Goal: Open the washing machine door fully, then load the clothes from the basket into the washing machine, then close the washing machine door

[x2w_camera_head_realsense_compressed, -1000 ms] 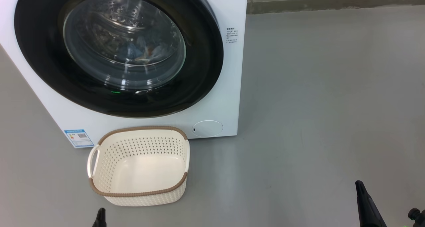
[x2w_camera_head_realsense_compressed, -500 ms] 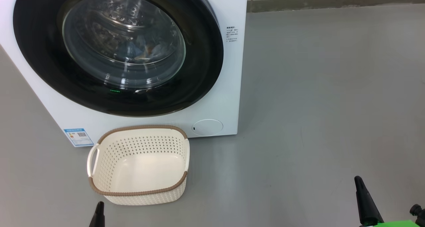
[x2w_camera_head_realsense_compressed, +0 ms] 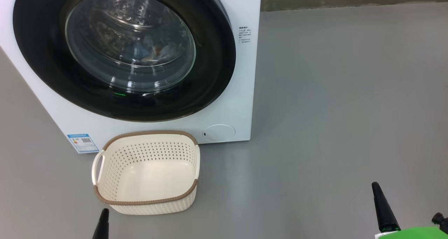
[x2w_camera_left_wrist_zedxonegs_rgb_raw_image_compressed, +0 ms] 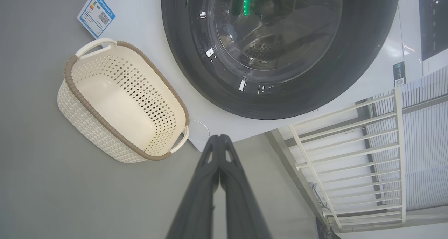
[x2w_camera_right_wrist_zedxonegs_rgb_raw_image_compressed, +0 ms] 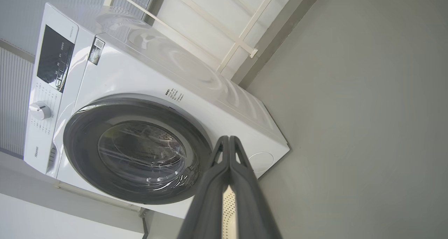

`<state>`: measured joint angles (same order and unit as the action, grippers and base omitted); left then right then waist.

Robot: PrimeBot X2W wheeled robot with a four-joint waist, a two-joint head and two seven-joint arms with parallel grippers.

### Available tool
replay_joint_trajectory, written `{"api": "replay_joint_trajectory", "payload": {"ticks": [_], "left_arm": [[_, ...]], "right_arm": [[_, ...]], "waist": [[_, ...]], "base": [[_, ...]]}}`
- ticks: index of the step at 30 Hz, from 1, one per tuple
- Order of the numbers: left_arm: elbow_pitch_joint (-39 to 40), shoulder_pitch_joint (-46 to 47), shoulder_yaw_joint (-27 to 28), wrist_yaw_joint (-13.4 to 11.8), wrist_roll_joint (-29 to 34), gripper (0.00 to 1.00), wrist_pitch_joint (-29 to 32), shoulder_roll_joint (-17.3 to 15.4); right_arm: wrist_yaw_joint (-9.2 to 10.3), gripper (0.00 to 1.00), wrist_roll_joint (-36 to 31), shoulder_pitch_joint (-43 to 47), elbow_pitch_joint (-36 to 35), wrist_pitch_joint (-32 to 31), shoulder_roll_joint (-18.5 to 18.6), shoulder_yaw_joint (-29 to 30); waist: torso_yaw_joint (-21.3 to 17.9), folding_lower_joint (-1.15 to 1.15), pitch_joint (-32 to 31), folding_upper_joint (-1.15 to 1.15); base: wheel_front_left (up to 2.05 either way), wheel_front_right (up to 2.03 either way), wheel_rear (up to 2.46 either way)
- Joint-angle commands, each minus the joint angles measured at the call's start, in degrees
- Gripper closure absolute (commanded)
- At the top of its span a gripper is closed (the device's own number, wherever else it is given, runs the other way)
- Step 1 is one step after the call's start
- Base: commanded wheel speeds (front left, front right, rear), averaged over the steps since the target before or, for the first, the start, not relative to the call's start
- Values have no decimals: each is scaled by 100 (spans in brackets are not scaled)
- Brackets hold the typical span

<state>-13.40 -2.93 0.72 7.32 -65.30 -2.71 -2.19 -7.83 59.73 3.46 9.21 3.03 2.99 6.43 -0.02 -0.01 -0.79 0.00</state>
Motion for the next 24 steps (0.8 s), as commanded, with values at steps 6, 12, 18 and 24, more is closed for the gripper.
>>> {"api": "replay_joint_trajectory", "payload": {"ticks": [6,12,18,24], "left_arm": [[84,372,190,11,-414,100,124,-109],[63,447,230,12,-750,100,225,-115],[42,523,271,12,-1087,100,327,-120],[25,587,306,13,-1367,100,412,-123]], "right_arm": [[22,100,522,-341,-45,-122,90,-98],[24,100,925,-428,29,-224,90,-103],[26,100,1330,-515,103,-327,90,-107],[27,100,1668,-588,165,-413,89,-110]], "waist": [[0,0,12,0],[1,0,24,0],[1,0,36,0],[1,0,47,0]], "base": [[0,0,0],[0,0,0],[0,0,0],[0,0,0]]}}
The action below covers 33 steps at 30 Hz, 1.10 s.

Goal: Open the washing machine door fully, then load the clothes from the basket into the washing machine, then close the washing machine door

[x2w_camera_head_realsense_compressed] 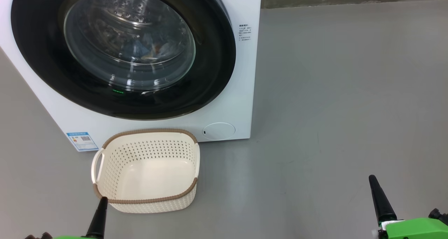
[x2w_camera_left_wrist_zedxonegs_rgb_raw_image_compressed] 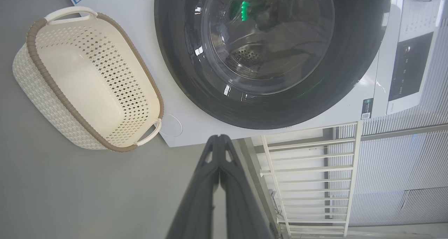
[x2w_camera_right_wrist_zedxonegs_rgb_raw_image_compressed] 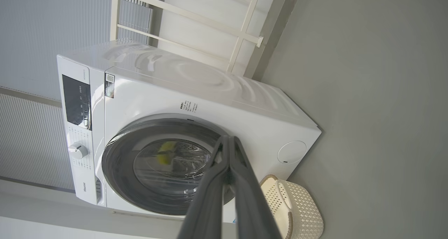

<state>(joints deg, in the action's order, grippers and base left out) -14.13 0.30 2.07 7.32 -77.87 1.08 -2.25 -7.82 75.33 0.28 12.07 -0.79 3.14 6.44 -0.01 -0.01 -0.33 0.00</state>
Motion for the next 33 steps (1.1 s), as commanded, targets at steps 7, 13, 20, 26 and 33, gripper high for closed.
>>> {"api": "replay_joint_trajectory", "payload": {"ticks": [7,13,20,26,33], "left_arm": [[74,352,220,14,-502,100,153,-123],[53,428,263,15,-837,100,256,-127],[29,517,313,16,-1227,100,376,-131],[11,581,350,16,-1508,100,465,-133],[11,582,359,16,-1501,100,472,-127]], "right_arm": [[28,100,579,-371,-35,-153,73,-115],[29,100,982,-459,40,-257,72,-117],[31,100,1451,-560,126,-378,70,-119],[33,100,1789,-634,188,-468,67,-119],[33,100,1779,-635,189,-478,59,-108]], "waist": [[0,0,15,0],[1,0,27,0],[1,0,41,0],[1,0,51,0],[1,0,51,0]], "base": [[0,0,0],[0,0,0],[0,0,0],[0,0,0],[0,0,0]]}}
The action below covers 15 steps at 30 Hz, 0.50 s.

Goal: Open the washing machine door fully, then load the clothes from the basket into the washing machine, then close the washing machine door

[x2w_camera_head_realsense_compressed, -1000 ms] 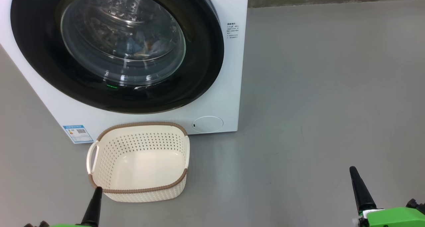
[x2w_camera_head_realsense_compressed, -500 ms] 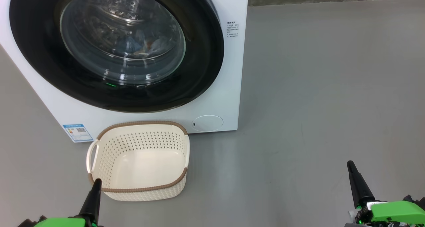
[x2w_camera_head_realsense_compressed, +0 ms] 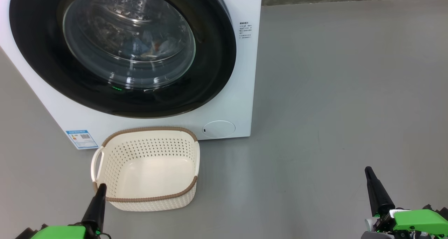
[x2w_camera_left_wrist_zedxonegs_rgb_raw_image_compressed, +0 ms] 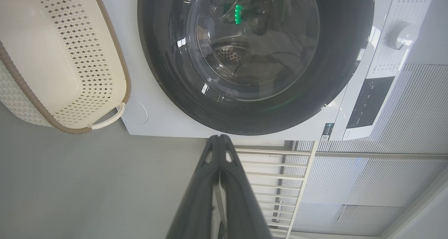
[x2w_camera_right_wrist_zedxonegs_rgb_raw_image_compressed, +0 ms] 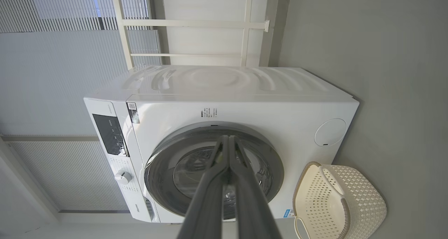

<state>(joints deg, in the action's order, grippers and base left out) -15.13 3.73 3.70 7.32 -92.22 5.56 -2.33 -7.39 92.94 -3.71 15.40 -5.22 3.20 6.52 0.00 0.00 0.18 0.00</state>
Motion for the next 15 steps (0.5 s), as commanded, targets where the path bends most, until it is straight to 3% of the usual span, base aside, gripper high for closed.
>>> {"api": "replay_joint_trajectory", "payload": {"ticks": [1,15], "left_arm": [[111,238,198,16,-65,100,25,-117],[111,240,214,16,-52,100,37,-106]], "right_arm": [[-10,100,17,-237,-144,-35,51,-114],[-10,100,0,-238,-142,-51,37,-94]], "waist": [[0,0,0,0],[0,0,0,0]], "base": [[0,0,0],[0,0,0]]}}
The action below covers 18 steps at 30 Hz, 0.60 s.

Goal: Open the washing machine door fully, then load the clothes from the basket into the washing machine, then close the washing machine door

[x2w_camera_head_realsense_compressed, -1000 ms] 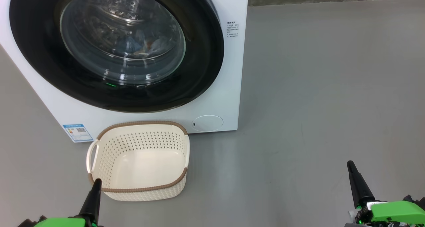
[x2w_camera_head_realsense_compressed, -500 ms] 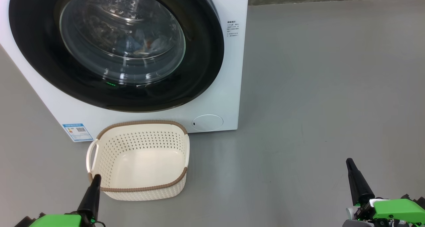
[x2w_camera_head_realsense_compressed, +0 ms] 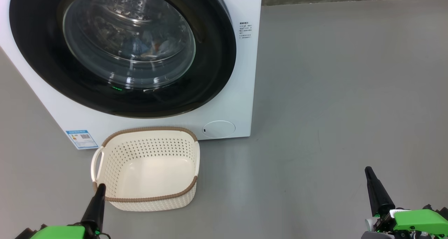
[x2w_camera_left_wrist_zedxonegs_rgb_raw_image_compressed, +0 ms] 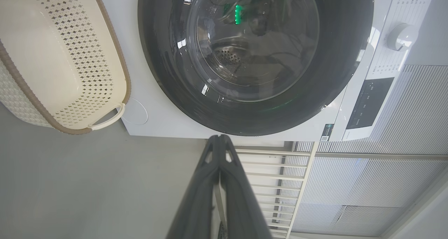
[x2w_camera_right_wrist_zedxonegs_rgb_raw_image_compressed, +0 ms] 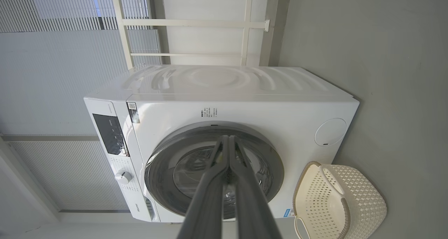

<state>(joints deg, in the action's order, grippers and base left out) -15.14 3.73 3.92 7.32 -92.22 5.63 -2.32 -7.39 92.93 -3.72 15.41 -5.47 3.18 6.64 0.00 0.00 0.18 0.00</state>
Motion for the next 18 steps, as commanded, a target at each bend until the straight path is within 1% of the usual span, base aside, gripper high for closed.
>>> {"api": "replay_joint_trajectory", "payload": {"ticks": [1,18], "left_arm": [[112,240,193,16,-51,100,31,-106],[111,241,209,16,-37,100,45,-95]], "right_arm": [[-10,100,0,-238,-143,-28,38,-104],[-10,100,-18,-240,-142,-45,23,-83]], "waist": [[0,0,0,0],[0,0,0,0]], "base": [[0,0,0],[0,0,0]]}}
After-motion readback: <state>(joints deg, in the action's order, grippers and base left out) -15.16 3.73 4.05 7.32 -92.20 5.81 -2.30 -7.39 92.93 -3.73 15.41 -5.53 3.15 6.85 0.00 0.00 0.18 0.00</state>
